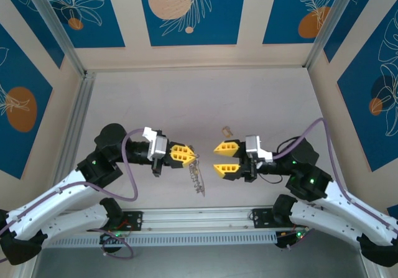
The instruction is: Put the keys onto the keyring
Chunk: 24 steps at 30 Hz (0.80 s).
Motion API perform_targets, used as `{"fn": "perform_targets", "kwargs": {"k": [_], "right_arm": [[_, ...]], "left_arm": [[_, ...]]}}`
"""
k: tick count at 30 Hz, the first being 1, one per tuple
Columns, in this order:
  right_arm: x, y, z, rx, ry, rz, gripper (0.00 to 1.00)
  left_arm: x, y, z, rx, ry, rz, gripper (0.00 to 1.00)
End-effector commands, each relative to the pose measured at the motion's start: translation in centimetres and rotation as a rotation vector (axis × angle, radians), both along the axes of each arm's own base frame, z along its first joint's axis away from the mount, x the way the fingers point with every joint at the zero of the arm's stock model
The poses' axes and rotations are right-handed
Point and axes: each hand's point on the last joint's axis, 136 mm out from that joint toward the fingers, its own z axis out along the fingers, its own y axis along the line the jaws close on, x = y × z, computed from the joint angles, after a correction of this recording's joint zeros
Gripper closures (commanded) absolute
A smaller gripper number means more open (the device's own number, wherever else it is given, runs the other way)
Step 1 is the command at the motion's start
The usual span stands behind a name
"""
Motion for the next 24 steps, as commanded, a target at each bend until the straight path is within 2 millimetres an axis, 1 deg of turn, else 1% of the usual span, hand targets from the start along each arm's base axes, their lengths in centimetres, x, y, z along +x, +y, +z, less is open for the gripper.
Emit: {"fn": "perform_targets", "kwargs": {"k": [1, 5, 8, 14, 18, 22, 24], "right_arm": [[0.7, -0.5, -0.2, -0.026, 0.017, -0.044, 0.6], [0.9, 0.1, 0.1, -0.012, 0.005, -0.014, 0.63], [0.7, 0.4, 0.5, 0.004, -0.005, 0.014, 0.64], [-0.2, 0.1, 2.3, 0.071, -0.061, 0.052, 0.65], [-0.8, 0.0, 2.9, 0.106, -0.102, 0.08, 0.66], [-0.8, 0.0, 3.1, 0.118, -0.132, 0.078, 0.67], [-0.5, 0.1, 2.8, 0.111, -0.131, 0.064, 0.68]], "left_arm": [[-1.7, 0.8, 3.2, -0.121, -0.081, -0.086, 1.0], [-2.5, 0.9, 4.4, -0.161, -0.077, -0.153, 1.0], [-3.4, 1.4, 5.6, -0.199, -0.078, -0.205, 1.0], [-4.5, 2.7, 7.6, -0.284, -0.09, -0.257, 1.0], [-4.5, 2.8, 8.5, -0.313, -0.08, -0.278, 1.0], [-3.8, 2.0, 8.9, -0.303, -0.056, -0.283, 1.0], [-3.5, 1.6, 9.1, -0.304, -0.051, -0.289, 1.0]]}}
